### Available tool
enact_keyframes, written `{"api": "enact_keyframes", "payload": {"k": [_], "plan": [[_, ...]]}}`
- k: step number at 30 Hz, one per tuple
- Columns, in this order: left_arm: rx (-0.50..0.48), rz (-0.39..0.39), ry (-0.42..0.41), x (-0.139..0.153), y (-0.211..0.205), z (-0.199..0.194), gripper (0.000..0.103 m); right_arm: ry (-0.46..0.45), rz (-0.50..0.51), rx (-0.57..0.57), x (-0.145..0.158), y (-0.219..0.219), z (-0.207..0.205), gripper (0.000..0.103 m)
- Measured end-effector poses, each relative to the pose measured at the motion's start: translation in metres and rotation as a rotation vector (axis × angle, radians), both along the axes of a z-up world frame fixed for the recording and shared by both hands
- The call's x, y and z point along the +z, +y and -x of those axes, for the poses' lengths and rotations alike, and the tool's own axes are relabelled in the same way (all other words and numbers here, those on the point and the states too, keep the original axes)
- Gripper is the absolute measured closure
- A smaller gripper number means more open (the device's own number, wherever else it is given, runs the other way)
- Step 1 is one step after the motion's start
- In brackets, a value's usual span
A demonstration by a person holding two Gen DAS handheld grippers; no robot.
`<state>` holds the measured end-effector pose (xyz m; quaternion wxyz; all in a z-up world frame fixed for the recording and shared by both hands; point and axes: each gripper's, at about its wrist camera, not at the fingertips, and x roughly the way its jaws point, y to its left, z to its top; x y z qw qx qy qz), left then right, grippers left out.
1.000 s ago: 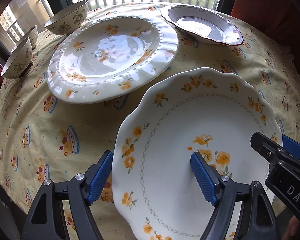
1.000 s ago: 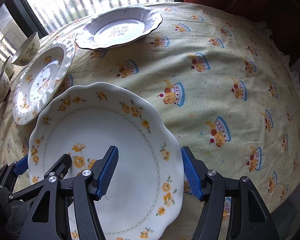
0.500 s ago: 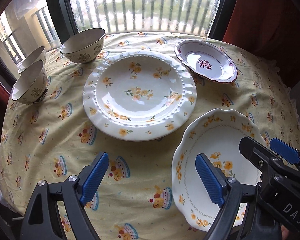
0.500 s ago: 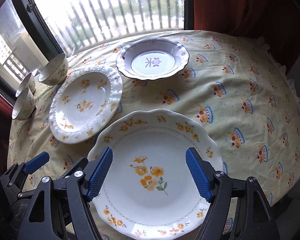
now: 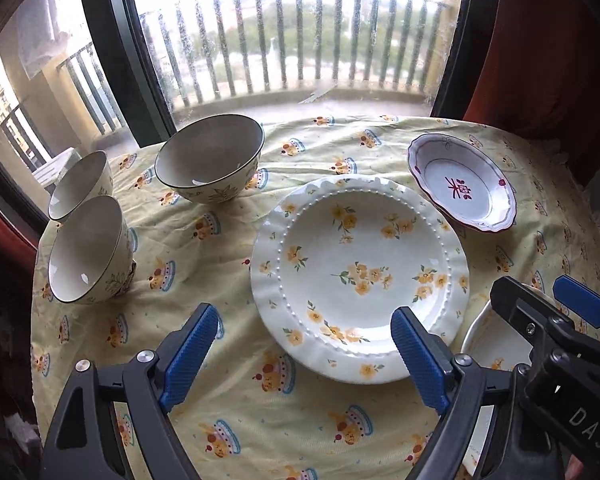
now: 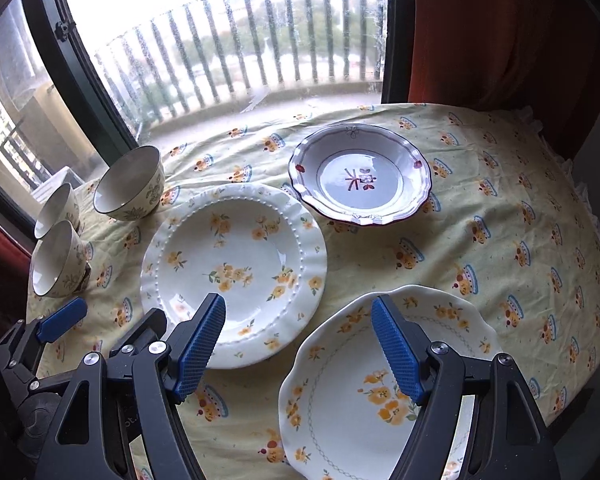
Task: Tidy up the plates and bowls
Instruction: 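Grasp the rim of the beaded-rim floral plate with both grippers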
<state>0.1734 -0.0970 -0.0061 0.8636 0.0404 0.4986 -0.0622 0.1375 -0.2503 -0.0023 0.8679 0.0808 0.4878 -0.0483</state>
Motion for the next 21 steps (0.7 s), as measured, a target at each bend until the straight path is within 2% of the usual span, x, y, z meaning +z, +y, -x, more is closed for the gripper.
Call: {"api": "enact_keyframes", "payload": {"k": [3,9,15,21], "plan": [[0.001,-0.019,0.003,-0.007,0.004,-0.021,0.013,0.011,-0.005,-0.003,-0.006,0.005,-0.021,0.024],[0.071,-0.028,0.061,-0.041,0.010,-0.059,0.013,0.050,-0.007,0.013,-0.033,0.008,-0.062,0.024],[0.106,-0.046,0.117,-0.069,0.010,-0.074,0.014,0.127,-0.039,0.027,-0.067,0.004,-0.088,0.024],[0.118,-0.032,0.156,-0.082,0.003,-0.082,0.015,0.157,-0.019,0.054,-0.083,0.001,-0.102,0.025]]}}
